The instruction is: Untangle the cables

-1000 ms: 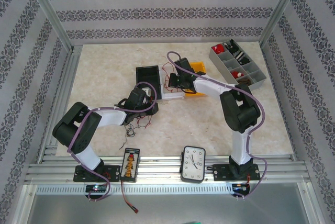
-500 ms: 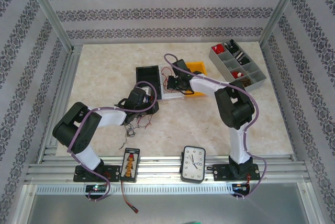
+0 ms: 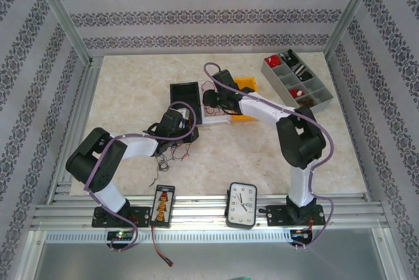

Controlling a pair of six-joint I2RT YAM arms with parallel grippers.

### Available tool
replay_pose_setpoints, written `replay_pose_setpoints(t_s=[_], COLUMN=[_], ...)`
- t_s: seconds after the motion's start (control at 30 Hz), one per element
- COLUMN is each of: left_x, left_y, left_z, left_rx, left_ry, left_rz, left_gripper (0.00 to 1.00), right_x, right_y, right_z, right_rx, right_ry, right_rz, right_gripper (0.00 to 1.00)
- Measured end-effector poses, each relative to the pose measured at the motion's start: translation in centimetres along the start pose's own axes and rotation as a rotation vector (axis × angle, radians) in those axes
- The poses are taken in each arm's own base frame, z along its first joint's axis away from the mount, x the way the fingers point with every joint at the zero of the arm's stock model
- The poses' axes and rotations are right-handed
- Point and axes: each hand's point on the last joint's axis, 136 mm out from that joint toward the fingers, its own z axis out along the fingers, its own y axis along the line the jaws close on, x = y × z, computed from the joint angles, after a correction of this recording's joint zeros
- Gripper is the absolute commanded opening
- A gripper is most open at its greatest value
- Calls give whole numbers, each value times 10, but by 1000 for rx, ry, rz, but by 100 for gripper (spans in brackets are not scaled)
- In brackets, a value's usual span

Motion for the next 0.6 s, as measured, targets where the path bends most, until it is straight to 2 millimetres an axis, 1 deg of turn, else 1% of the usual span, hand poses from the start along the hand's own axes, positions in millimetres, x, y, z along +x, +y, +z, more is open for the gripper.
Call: replay_pose_setpoints(t_s=[0.1, 0.2, 0.27, 0.33, 0.37, 0.43, 0.5, 0.57, 0.6], left_x=[0, 2, 2, 2, 2, 2, 1, -1, -2], left_y=[-1, -3, -8, -15, -21, -33, -52, -66, -70], left_z=[0, 0, 0, 0, -1, -2, -5, -8, -10], left_rx=[3, 18, 39, 68, 90, 139, 212, 268, 287], left_ry=[2, 12, 22, 35, 43, 64, 90, 104, 108], left_rz=[0, 5, 17, 40, 55, 89, 121, 144, 152], left_gripper=[28, 28, 28, 28, 35, 55, 78, 87, 90], right_x=[-10, -13, -10, -2, 3, 14, 30, 46, 56], right_y=[1, -3, -7, -11, -13, -18, -23, -28, -30], right_z=[-16, -29, -38, -47, -52, -61, -69, -76, -79], right_rx=[5, 15, 20, 21, 20, 19, 14, 5, -1], right_ry=[-46, -81, -95, -96, -95, -91, -81, -67, -56], right_rz=[-1, -2, -5, -23, -31, -52, -74, -92, -101], right_gripper=[50, 50, 50, 50, 50, 50, 50, 50, 50])
